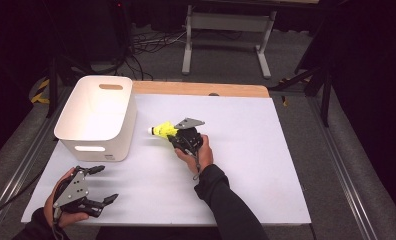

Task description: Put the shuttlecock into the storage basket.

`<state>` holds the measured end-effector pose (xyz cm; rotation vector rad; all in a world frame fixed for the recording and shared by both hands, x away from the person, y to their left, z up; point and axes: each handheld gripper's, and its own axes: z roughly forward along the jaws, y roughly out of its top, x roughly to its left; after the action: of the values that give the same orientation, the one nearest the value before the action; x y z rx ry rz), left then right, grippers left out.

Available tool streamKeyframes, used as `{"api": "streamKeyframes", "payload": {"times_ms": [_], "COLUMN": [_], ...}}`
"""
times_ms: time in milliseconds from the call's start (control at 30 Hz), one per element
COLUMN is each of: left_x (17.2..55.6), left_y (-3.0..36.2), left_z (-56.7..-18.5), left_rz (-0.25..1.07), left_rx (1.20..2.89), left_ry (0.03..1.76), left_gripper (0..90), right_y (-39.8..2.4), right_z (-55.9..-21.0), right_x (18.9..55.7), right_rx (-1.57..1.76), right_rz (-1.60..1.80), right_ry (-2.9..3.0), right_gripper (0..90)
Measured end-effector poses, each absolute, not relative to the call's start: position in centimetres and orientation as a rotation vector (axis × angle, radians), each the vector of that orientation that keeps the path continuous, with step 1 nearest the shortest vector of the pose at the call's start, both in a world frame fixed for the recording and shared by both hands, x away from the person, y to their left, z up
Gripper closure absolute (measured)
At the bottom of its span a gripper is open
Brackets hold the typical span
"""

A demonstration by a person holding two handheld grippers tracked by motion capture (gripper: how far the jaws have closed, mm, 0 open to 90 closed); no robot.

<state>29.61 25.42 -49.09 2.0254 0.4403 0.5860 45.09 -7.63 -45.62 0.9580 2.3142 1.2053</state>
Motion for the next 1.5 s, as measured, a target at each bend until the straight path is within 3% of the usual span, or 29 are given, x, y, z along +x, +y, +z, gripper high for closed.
{"api": "streamKeyframes", "payload": {"times_ms": [1500], "left_x": [29.6], "left_y": [25.2], "left_z": [-49.2], "left_rz": [0.584], "left_rx": [2.036], "left_ry": [0.448], "left_gripper": [6.5], "right_y": [-13.9], "right_z": [-42.6], "right_x": [37.9], "right_rx": [0.736], "right_rz": [1.295], "right_ry": [2.312], "right_gripper": [82.2]}}
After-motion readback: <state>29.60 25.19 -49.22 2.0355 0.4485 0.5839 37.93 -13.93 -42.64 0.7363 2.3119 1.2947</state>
